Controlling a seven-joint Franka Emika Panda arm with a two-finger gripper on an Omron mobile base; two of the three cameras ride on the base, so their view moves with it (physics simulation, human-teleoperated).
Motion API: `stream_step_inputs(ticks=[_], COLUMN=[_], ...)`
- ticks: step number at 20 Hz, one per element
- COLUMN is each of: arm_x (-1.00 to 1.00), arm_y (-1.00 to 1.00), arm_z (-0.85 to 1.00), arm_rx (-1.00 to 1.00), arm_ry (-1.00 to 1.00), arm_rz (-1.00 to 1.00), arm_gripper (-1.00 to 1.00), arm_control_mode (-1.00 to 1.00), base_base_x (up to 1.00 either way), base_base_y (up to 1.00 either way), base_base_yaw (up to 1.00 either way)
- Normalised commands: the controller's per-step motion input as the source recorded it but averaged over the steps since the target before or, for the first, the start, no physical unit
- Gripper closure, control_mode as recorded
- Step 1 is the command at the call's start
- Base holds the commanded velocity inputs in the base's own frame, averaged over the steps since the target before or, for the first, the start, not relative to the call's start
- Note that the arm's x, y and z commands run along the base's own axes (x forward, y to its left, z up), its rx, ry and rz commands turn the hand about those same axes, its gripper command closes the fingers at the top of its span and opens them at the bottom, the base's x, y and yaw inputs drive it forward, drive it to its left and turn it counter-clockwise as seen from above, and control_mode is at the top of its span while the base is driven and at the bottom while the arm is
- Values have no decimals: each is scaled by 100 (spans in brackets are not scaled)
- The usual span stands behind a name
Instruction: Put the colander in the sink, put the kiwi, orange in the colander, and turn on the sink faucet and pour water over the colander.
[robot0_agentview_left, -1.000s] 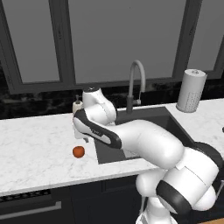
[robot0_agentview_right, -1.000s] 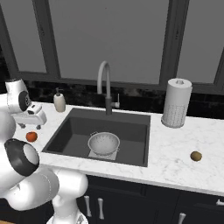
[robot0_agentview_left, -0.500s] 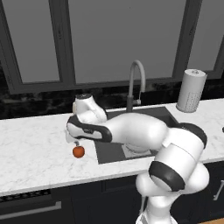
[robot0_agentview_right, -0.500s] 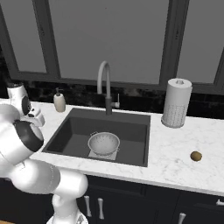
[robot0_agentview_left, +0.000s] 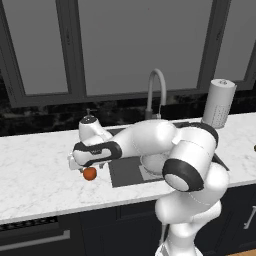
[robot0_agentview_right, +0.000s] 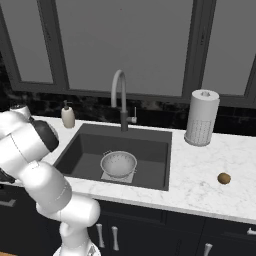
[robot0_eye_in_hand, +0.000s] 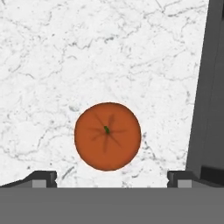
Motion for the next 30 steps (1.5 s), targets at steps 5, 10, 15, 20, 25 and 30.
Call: stream_step_inputs(ticks=[5, 10, 15, 20, 25, 30], arm_x=[19, 1, 0, 0, 0, 0], arm_y=[3, 0, 0, 0, 0, 0], arm_z=[-21, -17, -15, -16, -17, -3], arm_rx=[0, 1, 0, 0, 0, 0], arm_ry=[0, 0, 0, 0, 0, 0], arm_rz=[0, 4, 3, 2, 0, 2], arm_gripper=[-100, -100, -100, -100, -100, 100], arm_control_mode=[-100, -100, -100, -100, -100, -100], base_base_x=[0, 0, 0, 0, 0, 0], base_base_y=[0, 0, 0, 0, 0, 0], base_base_yaw=[0, 0, 0, 0, 0, 0])
